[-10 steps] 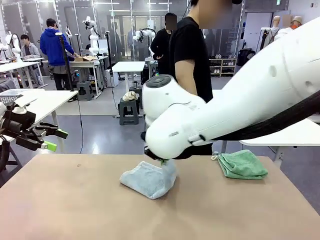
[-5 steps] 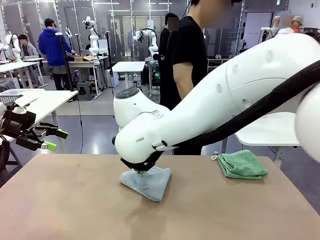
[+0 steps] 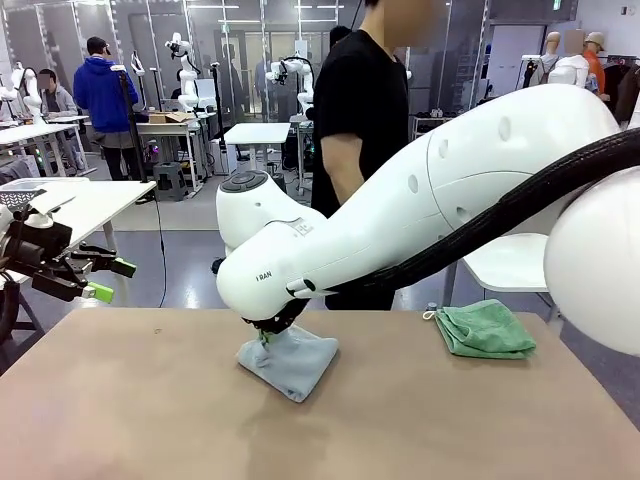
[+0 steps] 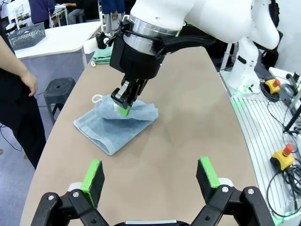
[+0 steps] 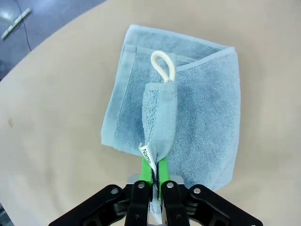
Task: Fold the towels and place them in the basket.
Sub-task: When a person lays out a Towel with hook on the table, fold it in half twice.
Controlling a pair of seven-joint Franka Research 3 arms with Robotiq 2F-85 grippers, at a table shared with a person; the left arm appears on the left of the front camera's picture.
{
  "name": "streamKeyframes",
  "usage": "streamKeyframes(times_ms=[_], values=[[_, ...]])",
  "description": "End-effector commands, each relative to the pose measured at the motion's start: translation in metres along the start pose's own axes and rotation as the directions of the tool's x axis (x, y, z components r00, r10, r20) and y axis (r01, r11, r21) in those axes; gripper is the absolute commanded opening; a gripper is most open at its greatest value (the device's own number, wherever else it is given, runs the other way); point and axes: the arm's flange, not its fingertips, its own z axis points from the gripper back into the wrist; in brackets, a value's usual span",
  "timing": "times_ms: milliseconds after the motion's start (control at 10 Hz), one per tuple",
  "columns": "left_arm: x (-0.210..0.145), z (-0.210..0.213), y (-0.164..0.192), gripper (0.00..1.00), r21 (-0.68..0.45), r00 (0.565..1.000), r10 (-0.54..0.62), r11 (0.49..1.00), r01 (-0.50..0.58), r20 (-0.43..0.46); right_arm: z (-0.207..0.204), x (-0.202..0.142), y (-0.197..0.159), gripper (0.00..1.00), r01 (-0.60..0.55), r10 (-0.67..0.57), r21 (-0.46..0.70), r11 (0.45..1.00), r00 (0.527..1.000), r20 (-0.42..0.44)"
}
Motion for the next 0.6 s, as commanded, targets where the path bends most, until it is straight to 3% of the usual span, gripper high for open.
streamKeyframes(times_ms=[0,500], values=[[0.000,0.001,-0.001,1.00,0.005,1.000,-0.002,1.000,0.002,-0.003,-0.009,-0.002,0.004,0.00,0.081,-0.080,-0.011,0.997,0.995,0.059],[0.000,0.001,-0.001,1.00,0.005,1.000,-0.002,1.000,0.002,-0.003,-0.024,0.008,0.012,0.00,0.165,-0.166,0.015,0.986,0.977,0.134]])
